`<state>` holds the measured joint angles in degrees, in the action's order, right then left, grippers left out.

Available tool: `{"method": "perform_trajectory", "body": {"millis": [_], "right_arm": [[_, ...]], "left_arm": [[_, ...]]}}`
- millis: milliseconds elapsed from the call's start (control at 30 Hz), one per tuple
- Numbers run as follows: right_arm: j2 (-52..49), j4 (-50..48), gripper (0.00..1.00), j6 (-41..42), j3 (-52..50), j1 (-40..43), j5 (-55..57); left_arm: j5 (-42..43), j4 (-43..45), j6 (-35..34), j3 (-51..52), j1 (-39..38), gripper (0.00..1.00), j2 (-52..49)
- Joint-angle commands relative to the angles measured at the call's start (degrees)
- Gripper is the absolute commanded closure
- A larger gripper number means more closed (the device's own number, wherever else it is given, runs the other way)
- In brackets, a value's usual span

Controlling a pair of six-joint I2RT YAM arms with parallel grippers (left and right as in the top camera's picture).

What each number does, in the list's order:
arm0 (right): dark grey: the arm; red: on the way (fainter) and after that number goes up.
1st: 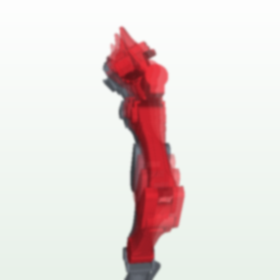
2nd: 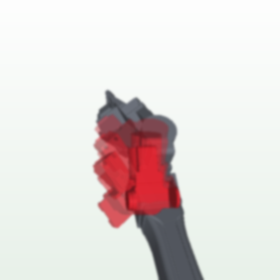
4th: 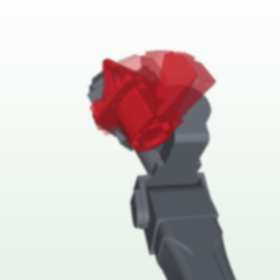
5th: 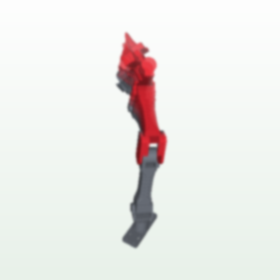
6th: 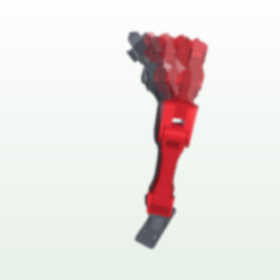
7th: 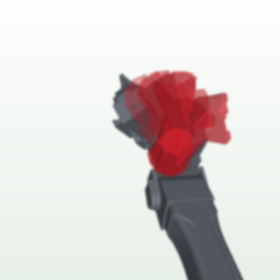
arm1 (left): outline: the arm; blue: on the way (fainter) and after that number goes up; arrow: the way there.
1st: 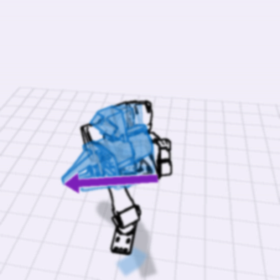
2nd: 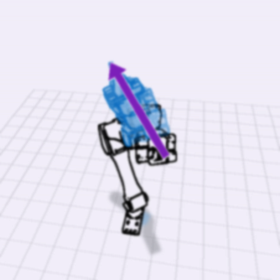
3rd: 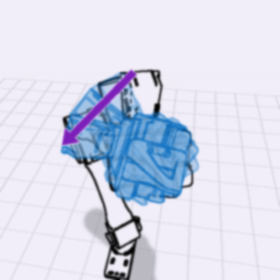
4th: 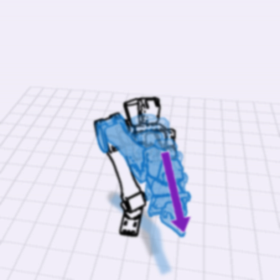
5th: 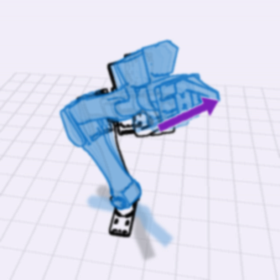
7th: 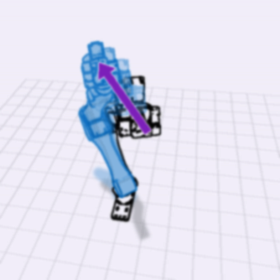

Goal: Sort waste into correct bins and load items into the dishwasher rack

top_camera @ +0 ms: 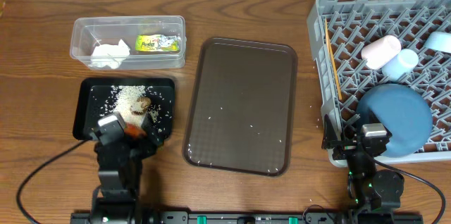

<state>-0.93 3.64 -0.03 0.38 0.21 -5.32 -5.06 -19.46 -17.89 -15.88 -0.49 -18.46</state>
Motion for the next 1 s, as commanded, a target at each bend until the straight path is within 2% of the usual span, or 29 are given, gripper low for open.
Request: {"method": "perform_trajectory", "body": {"millis": [0, 200, 467, 533, 800, 967], "right_arm": [[0.59, 0.26, 0.01, 0.63, -0.07, 0.48, 0.39], [0.59, 0.26, 0.01, 0.63, -0.07, 0.48, 0.39], [0.59, 0.26, 0.01, 0.61, -0.07, 0.48, 0.39], [0.59, 0.26, 0.01, 0.63, -0.07, 0.48, 0.39], [0.59, 0.26, 0.01, 0.63, -0.07, 0.48, 0.39], [0.59, 0.24, 0.01, 0.63, -0.07, 0.48, 0.39]], "left_arm": [[3.15, 3.17, 1.31, 2.64, -0.2, 0.02, 2.71], [4.0, 10.19, 1.4, 7.98, -0.17, 0.02, 8.17], [4.07, 13.4, 1.36, 14.71, -0.2, 0.02, 18.21], [4.09, 16.59, 1.33, 15.69, -0.2, 0.02, 18.36], [4.04, 17.27, 1.33, 15.65, -0.2, 0.02, 18.38], [3.96, 22.25, 1.79, 15.67, -0.2, 0.02, 18.38]]}}
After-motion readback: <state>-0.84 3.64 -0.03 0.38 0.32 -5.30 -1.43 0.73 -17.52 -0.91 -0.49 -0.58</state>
